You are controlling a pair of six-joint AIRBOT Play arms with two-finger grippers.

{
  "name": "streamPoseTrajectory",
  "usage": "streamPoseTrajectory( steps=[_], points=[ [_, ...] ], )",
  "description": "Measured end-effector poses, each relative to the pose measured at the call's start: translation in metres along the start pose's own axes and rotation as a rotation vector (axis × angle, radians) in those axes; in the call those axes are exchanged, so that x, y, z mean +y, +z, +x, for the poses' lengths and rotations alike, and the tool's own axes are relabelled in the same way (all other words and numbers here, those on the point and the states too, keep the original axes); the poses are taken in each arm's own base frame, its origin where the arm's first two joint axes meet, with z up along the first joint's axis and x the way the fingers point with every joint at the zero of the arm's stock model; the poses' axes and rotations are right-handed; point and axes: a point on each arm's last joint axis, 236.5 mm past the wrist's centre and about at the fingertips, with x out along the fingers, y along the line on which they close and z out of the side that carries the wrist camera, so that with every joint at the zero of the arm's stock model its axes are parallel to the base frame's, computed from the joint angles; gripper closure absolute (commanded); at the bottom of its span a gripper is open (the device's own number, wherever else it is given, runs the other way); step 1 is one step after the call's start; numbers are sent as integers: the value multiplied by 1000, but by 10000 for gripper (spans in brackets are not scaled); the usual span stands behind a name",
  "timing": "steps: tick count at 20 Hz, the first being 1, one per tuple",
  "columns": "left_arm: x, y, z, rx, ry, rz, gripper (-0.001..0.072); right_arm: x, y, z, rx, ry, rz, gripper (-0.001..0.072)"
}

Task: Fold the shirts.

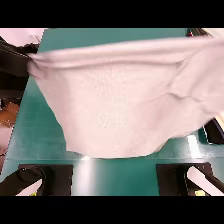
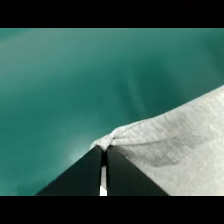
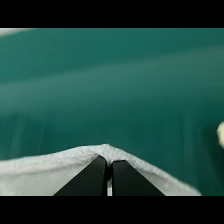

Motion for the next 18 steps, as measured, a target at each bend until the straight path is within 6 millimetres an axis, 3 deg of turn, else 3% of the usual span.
streamPoseTrajectory(
  steps=[3, 5, 9, 11, 13, 14, 15, 18],
  points=[
    [4, -34, 85, 168, 39, 25, 682, -23, -42, 83, 254, -4, 39, 700],
    [18, -52, 132, 243, 69, 6, 682, -32, -66, 136, 354, -38, 19, 699],
    [56, -71, 202, 281, 109, -66, 681, -34, -91, 235, 391, -72, -47, 697],
    [67, -72, 224, 260, 106, -89, 681, -30, -94, 274, 360, -72, -75, 682],
    [73, -68, 239, 227, 102, -102, 679, -24, -98, 304, 334, -63, -88, 327],
    [76, -65, 244, 205, 103, -108, 539, -22, -98, 315, 316, -55, -89, 318],
    [78, -62, 247, 191, 104, -110, 336, -21, -97, 324, 304, -50, -83, 324],
    [85, -53, 247, 167, 119, -106, 321, -18, -91, 331, 266, -35, -68, 325]
  ],
)
